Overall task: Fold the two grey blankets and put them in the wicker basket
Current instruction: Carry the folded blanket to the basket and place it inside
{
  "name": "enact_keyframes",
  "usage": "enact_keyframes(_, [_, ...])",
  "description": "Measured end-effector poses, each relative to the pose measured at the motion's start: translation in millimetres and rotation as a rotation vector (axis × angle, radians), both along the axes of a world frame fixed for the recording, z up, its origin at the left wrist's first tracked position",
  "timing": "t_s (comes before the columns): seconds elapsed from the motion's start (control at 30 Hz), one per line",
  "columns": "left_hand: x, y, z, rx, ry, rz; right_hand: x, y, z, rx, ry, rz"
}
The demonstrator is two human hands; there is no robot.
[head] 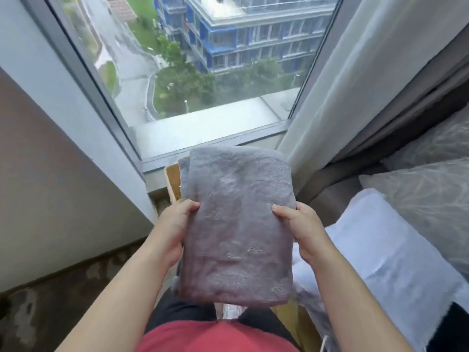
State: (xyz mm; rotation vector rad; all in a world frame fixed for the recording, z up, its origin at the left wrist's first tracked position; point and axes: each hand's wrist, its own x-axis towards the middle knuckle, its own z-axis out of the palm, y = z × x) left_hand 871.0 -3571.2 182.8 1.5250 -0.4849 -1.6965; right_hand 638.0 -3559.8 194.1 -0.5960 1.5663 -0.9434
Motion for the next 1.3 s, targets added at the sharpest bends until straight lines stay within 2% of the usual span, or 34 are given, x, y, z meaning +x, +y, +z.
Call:
enact_keyframes(0.2, [56,-105,-7,0.042,-0.030,0.274,58,-152,-12,0.037,0.010,0.270])
enact_keyframes(0.43, [79,-241,-22,0.051,0.031,0.362,91,-298,-11,-0.009,0.097,0.363])
enact_keyframes(0.63, [81,-294,-30,0.092,0.109,0.481,94,-381,-2,0.029,0.166,0.489])
enact_keyframes(0.8, [81,-320,-49,0.133,0.208,0.730,125,-456,-21,0.047,0.252,0.770])
enact_keyframes(1.07, [39,-319,-104,0.097,0.218,1.345,189,-554,-85,0.098,0.249,1.478])
enact_keyframes(1.13, [12,-318,-124,0.111,0.180,1.458,195,-565,-108,0.122,0.255,1.592])
enact_keyframes(1.3, [-53,-329,-212,0.227,0.261,1.682,198,-576,-200,0.202,0.315,1.809])
